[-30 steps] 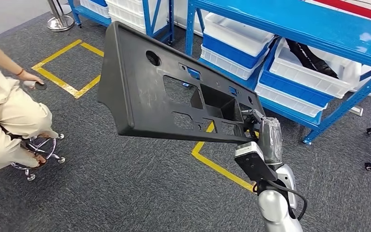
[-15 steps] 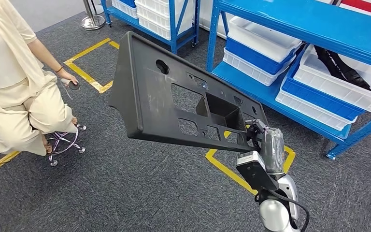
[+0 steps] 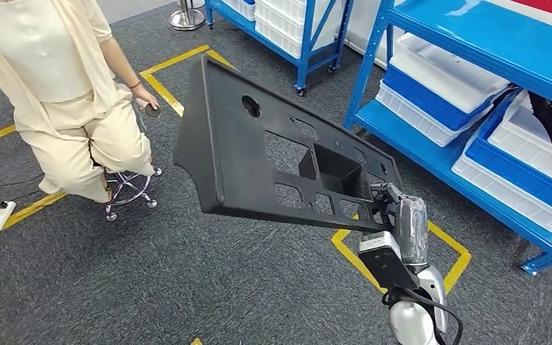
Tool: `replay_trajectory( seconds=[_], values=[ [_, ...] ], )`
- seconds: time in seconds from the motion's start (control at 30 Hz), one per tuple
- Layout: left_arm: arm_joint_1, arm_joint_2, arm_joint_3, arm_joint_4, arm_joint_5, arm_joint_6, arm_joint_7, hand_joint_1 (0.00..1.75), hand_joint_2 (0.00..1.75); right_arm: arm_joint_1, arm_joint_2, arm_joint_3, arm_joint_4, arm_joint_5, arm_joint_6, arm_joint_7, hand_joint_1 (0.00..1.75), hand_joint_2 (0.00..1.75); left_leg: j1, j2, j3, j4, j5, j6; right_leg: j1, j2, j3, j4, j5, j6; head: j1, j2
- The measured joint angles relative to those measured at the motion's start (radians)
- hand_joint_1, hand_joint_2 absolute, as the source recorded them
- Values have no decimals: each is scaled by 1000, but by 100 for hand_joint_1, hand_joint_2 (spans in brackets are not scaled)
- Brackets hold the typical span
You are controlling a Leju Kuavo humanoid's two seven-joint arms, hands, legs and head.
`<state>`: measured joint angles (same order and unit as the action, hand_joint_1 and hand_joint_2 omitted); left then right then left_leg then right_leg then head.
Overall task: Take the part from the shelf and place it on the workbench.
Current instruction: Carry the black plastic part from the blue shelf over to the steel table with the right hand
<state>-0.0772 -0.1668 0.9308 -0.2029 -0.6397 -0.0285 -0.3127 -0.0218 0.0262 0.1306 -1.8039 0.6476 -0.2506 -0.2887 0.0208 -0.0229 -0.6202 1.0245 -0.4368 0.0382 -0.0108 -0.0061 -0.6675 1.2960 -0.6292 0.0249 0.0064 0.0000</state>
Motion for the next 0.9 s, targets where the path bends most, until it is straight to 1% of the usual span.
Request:
replay_trajectory(
  seconds=[0.03,0.07,0.1,0.13,0.17,0.2,0.23,0.27,0.3,0.33,0.37,0.4,0.43,0.47,0.5,0.53,0.57,0.6,0.63,0.67,0.7,0.73,0.8,0.83,0.87,0.9],
  values=[
    [-1,0,1,0,6,-5,-15,0,175,-9,-4,1,1,-5,3,3,175,175,0,-12,-1,0,1,0,-1,2,-5,10,4,7,0,0],
    [-3,-1,3,0,13,-7,-24,0,175,-22,-7,2,1,-10,9,9,175,175,0,-25,0,0,2,-2,-3,4,11,-22,25,16,0,0],
    [-5,-1,5,0,18,-8,-28,0,175,-36,-10,4,2,-16,15,16,175,175,1,-37,1,1,3,-4,-7,10,42,-89,56,25,0,0],
    [-7,-1,8,0,24,-8,-29,0,175,-51,-13,6,4,-23,18,20,175,175,1,-48,1,1,5,-8,-11,27,78,-166,86,32,1,0],
    [-10,0,11,0,29,-7,-29,0,175,-64,-15,9,7,-30,20,22,175,175,0,-58,-1,2,7,-13,-13,39,104,-228,109,33,1,0],
    [-11,0,14,0,35,-5,-29,0,175,-76,-16,12,12,-38,20,21,175,175,-1,-66,-3,2,9,-19,-14,49,121,-265,122,31,1,0],
    [-12,0,18,0,40,-3,-28,0,175,-86,-18,17,17,-45,20,20,175,175,-2,-73,-7,2,12,-25,-12,54,125,-277,126,25,1,0],
    [-11,0,24,0,45,0,-27,0,175,-96,-18,22,24,-54,20,17,175,175,-1,-80,-10,0,15,-32,-7,46,125,-277,130,18,0,0],
    [-11,1,30,0,51,5,-25,0,175,-106,-19,28,31,-63,20,14,175,175,2,-82,-13,1,17,-38,-11,39,126,-277,134,11,0,0],
    [-10,1,36,0,56,10,-23,0,175,-117,-19,36,40,-73,20,12,175,175,2,-71,-18,8,12,-42,-13,32,126,-278,137,4,0,0],
    [-11,2,42,0,61,16,-20,0,175,-129,-19,43,49,-82,20,9,175,175,2,-51,-30,34,-5,-46,-15,23,126,-280,140,-6,-3,0],
    [-12,2,48,0,64,22,-16,0,175,-140,-18,51,58,-89,20,6,175,175,2,-26,-51,80,-33,-48,-17,13,126,-282,142,-14,-5,0],
    [-13,2,52,0,68,26,-12,0,175,-150,-18,58,67,-93,20,3,175,175,0,-3,-81,146,-68,-50,-13,3,126,-282,142,-20,-7,0],
    [-14,2,57,0,70,31,-7,0,175,-158,-17,64,77,-96,20,1,175,175,0,10,-115,217,-101,-51,-9,-8,125,-282,142,-25,-9,0],
    [-14,2,62,0,72,36,-2,0,175,-166,-17,70,88,-98,20,-1,175,175,0,14,-140,273,-120,-52,-5,-19,124,-282,142,-26,-9,0],
    [-14,2,66,0,74,41,3,0,175,-173,-16,75,98,-100,20,-1,175,175,0,16,-151,297,-122,-52,-3,-30,124,-282,141,-27,-9,0],
    [-14,2,70,0,75,46,8,0,175,-180,-15,81,108,-100,20,-1,175,175,0,19,-138,276,-105,-51,-1,-39,124,-282,141,-27,-9,0],
    [-14,2,74,0,75,50,12,0,175,-187,-14,87,116,-100,20,-2,175,175,-1,26,-107,219,-76,-48,0,-48,125,-282,141,-27,-9,0],
    [-15,2,78,0,75,53,14,0,175,-194,-13,91,121,-101,20,-2,175,175,-2,43,-65,144,-47,-43,2,-57,126,-281,140,-27,-10,0],
    [-16,2,80,0,75,53,16,0,175,-201,-12,95,126,-101,20,-2,175,175,-4,59,-28,77,-25,-38,8,-64,125,-281,138,-25,-9,0],
    [-17,1,82,0,75,53,16,0,175,-207,-11,97,129,-101,20,-3,175,175,-7,70,-6,35,-14,-34,12,-71,125,-280,136,-22,-8,0],
    [-18,1,84,0,75,53,17,0,175,-212,-10,99,133,-102,20,-3,175,175,-11,76,3,14,-12,-30,16,-77,125,-280,135,-19,-7,0],
    [-19,1,87,0,75,53,18,0,175,-218,-8,103,139,-102,20,-3,175,175,-14,59,1,9,-9,-22,20,-90,127,-281,133,-12,-5,0],
    [-19,0,88,0,74,53,19,0,175,-219,-8,105,141,-102,20,-3,175,175,-13,51,1,4,-4,-16,18,-81,123,-274,127,-9,-4,0],
    [-20,0,88,0,74,53,21,0,175,-221,-7,106,142,-103,19,-4,175,175,-10,43,2,0,0,-9,17,-63,114,-252,113,-7,-4,0],
    [-21,0,89,0,72,53,22,0,175,-222,-7,107,142,-103,19,-4,175,175,-7,35,3,-4,4,-3,14,-40,97,-214,91,-7,-3,0]
  ],
)
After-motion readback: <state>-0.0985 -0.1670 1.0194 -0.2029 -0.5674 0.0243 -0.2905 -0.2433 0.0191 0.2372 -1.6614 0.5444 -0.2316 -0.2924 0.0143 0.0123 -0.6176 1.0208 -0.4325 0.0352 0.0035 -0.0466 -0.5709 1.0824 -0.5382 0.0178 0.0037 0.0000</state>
